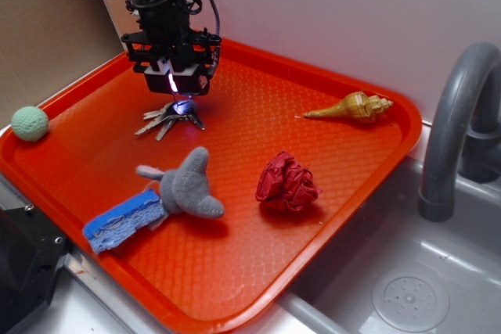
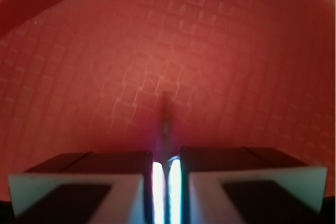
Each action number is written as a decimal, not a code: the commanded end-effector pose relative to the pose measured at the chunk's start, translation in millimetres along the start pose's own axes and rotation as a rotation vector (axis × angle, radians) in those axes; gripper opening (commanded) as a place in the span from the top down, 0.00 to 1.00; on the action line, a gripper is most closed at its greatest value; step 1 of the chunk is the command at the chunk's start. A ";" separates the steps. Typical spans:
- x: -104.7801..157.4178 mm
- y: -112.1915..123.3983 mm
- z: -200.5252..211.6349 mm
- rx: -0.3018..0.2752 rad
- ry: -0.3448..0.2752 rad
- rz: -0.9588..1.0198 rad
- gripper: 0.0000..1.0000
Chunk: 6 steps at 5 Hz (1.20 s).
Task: Grab the silver keys.
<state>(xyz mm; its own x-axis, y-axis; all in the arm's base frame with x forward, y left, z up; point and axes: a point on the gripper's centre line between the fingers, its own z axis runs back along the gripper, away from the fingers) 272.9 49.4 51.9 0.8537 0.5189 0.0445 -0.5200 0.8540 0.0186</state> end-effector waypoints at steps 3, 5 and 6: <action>-14.0 53.0 183.5 -0.219 -0.170 -0.372 1.00; -32.2 29.0 231.1 -0.122 -0.202 -0.448 1.00; -23.5 24.4 221.1 -0.121 -0.193 -0.429 1.00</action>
